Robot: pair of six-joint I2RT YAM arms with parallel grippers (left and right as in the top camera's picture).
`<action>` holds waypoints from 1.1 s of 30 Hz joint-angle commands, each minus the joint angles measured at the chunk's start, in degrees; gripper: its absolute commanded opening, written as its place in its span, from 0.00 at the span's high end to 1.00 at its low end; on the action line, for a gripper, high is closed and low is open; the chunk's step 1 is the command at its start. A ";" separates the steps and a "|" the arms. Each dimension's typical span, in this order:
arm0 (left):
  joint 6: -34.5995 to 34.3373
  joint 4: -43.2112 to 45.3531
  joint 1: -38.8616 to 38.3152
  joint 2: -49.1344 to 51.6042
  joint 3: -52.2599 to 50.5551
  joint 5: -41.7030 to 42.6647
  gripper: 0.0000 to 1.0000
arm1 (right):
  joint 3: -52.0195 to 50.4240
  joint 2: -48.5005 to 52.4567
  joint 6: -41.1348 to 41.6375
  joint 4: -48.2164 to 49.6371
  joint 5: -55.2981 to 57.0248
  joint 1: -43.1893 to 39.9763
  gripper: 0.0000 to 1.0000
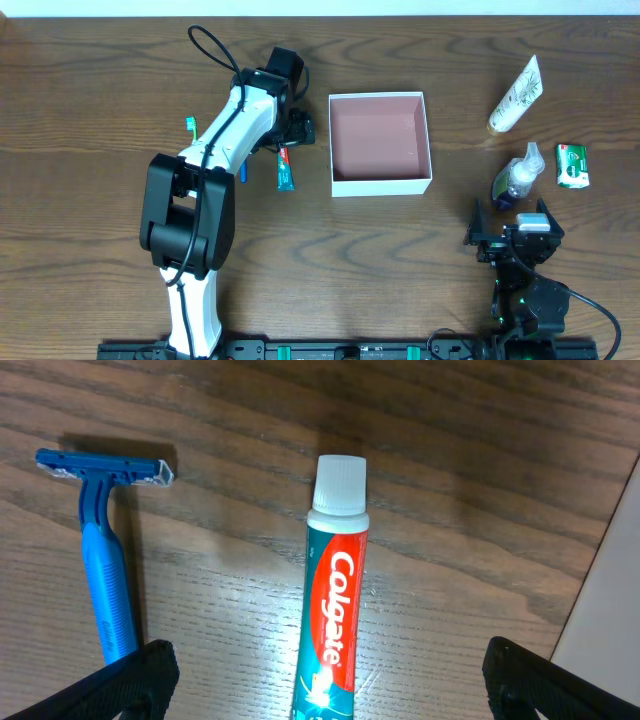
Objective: Pack container
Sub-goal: 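Lower the left gripper and close it on the toothpaste tube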
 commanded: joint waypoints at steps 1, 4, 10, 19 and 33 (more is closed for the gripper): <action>1.18 -0.35 0.11 0.72 -0.92 0.20 0.02 | -0.13 -0.35 -0.74 -0.22 -0.22 0.39 0.01; 1.20 -0.11 0.13 0.74 -0.92 0.17 0.02 | -0.13 -0.35 -0.74 -0.22 -0.20 0.39 0.01; 1.22 1.03 0.13 0.87 -0.94 0.17 0.02 | -0.13 -0.35 -0.74 -0.22 -0.20 0.39 0.01; 1.20 0.70 0.13 3.32 -0.94 0.20 0.02 | -0.13 -0.35 -0.74 -0.22 -0.22 0.39 0.01; 1.46 0.74 0.13 3.41 -1.84 0.17 0.02 | -0.13 -0.35 -0.72 -0.22 -0.20 0.39 0.01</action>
